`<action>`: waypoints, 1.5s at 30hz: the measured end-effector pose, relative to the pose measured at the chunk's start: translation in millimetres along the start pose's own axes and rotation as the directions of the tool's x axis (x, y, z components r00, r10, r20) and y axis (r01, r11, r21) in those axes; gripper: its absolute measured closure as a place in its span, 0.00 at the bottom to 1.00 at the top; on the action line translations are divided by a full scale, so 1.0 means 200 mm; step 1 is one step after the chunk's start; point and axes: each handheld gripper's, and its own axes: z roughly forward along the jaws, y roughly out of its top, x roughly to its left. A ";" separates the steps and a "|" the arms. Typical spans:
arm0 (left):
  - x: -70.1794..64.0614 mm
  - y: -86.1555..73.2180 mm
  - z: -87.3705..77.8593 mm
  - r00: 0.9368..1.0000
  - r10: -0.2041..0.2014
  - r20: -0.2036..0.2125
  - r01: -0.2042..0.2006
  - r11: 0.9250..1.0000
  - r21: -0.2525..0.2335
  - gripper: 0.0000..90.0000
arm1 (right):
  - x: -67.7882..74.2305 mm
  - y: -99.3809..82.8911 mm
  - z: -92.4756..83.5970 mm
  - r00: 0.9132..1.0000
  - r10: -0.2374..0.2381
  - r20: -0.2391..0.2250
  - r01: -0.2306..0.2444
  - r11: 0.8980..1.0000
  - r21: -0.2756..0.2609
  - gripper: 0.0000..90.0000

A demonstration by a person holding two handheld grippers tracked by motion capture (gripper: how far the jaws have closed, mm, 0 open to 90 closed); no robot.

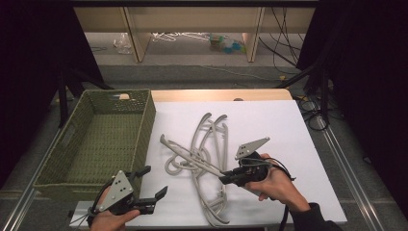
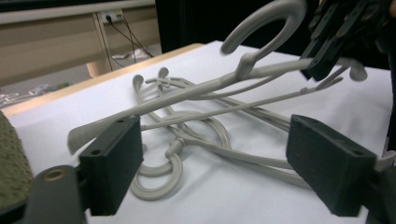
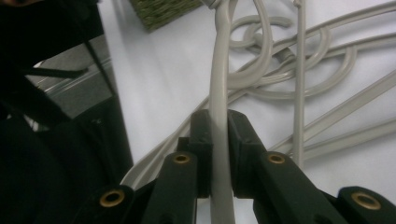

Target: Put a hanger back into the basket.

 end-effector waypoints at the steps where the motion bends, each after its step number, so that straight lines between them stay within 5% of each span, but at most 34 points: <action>1: -0.02 0.01 0.04 1.000 0.023 -0.004 -0.023 0.999 0.021 0.24 | -0.01 -0.02 -0.03 0.999 -0.027 -0.026 0.027 1.000 0.009 0.91; 6: -0.05 0.05 0.13 0.997 0.081 0.019 -0.082 0.993 0.088 0.28 | 0.00 -0.06 -0.06 0.997 -0.060 -0.058 0.062 0.998 0.023 0.91; 7: -0.06 0.07 0.18 0.992 0.120 0.049 -0.126 0.983 0.132 0.32 | 0.01 -0.07 -0.08 0.995 -0.068 -0.078 0.071 0.997 0.028 0.91; 10: -0.07 0.09 0.23 0.985 0.161 0.059 -0.167 0.976 0.138 0.33 | 0.01 -0.08 -0.08 0.993 -0.078 -0.094 0.081 0.996 0.028 0.91; 12: -0.08 0.10 0.29 0.977 0.183 0.106 -0.199 0.968 0.154 0.34 | 0.02 -0.09 -0.09 0.992 -0.082 -0.100 0.085 0.996 0.029 0.91; 15: -0.10 0.10 0.35 0.957 0.248 0.152 -0.275 0.941 0.195 0.35 | 0.03 -0.09 -0.10 0.987 -0.098 -0.127 0.103 0.994 0.031 0.91; 17: -0.10 0.10 0.38 0.952 0.254 0.168 -0.286 0.936 0.206 0.36 | 0.03 -0.10 -0.11 0.987 -0.099 -0.124 0.104 0.994 0.033 0.91; 19: -0.09 0.11 0.42 0.937 0.288 0.198 -0.328 0.921 0.211 0.39 | 0.04 -0.10 -0.11 0.985 -0.105 -0.137 0.111 0.993 0.036 0.91; 21: -0.09 0.11 0.43 0.934 0.287 0.215 -0.330 0.922 0.202 0.43 | 0.04 -0.10 -0.11 0.986 -0.106 -0.131 0.112 0.993 0.038 0.91; 24: -0.07 0.13 0.47 0.908 0.316 0.275 -0.379 0.900 0.216 0.51 | 0.05 -0.09 -0.11 0.983 -0.114 -0.143 0.121 0.992 0.039 0.91; 25: -0.07 0.13 0.47 0.908 0.316 0.275 -0.379 0.900 0.216 0.53 | 0.05 -0.09 -0.11 0.983 -0.114 -0.143 0.121 0.992 0.039 0.91; 27: -0.07 0.16 0.50 0.882 0.339 0.328 -0.421 0.878 0.225 0.61 | 0.04 -0.09 -0.11 0.984 -0.117 -0.137 0.123 0.992 0.035 0.91; 30: -0.07 0.17 0.51 0.874 0.330 0.356 -0.422 0.879 0.223 0.73 | 0.04 -0.09 -0.12 0.984 -0.113 -0.136 0.118 0.993 0.030 0.91; 31: -0.07 0.18 0.51 0.862 0.347 0.368 -0.445 0.866 0.227 0.73 | 0.03 -0.10 -0.12 0.984 -0.118 -0.132 0.122 0.992 0.025 0.91; 32: -0.07 0.19 0.51 0.851 0.356 0.386 -0.459 0.861 0.218 0.76 | 0.03 -0.10 -0.13 0.984 -0.123 -0.125 0.126 0.992 0.015 0.90; 33: -0.07 0.19 0.51 0.851 0.356 0.386 -0.459 0.861 0.218 0.77 | 0.02 -0.09 -0.14 0.985 -0.130 -0.118 0.132 0.991 0.008 0.89; 34: -0.07 0.19 0.51 0.860 0.336 0.384 -0.437 0.874 0.212 0.77 | 0.02 -0.09 -0.14 0.985 -0.130 -0.118 0.132 0.991 0.008 0.89; 37: -0.06 0.21 0.50 0.857 0.306 0.413 -0.416 0.885 0.207 0.81 | 0.01 -0.08 -0.16 0.986 -0.150 -0.072 0.149 0.989 -0.013 0.85; 39: -0.07 0.22 0.49 0.866 0.263 0.425 -0.374 0.905 0.204 0.83 | 0.01 -0.08 -0.18 0.984 -0.173 -0.034 0.173 0.985 -0.013 0.80; 40: -0.07 0.22 0.49 0.865 0.252 0.435 -0.367 0.907 0.205 0.84 | 0.00 -0.08 -0.19 0.984 -0.177 -0.013 0.176 0.984 -0.014 0.78; 42: -0.08 0.23 0.48 0.866 0.249 0.433 -0.371 0.901 0.224 0.85 | -0.01 -0.08 -0.19 0.984 -0.176 0.016 0.176 0.984 -0.009 0.76; 43: -0.08 0.24 0.48 0.870 0.237 0.432 -0.362 0.903 0.233 0.85 | -0.02 -0.08 -0.20 0.985 -0.172 0.025 0.173 0.985 -0.014 0.75; 44: -0.08 0.24 0.48 0.880 0.212 0.424 -0.339 0.907 0.250 0.86 | -0.02 -0.08 -0.20 0.986 -0.162 0.040 0.163 0.987 -0.018 0.69; 45: -0.08 0.24 0.48 0.880 0.212 0.424 -0.339 0.907 0.250 0.86 | -0.03 -0.07 -0.20 0.988 -0.147 0.055 0.149 0.988 -0.032 0.65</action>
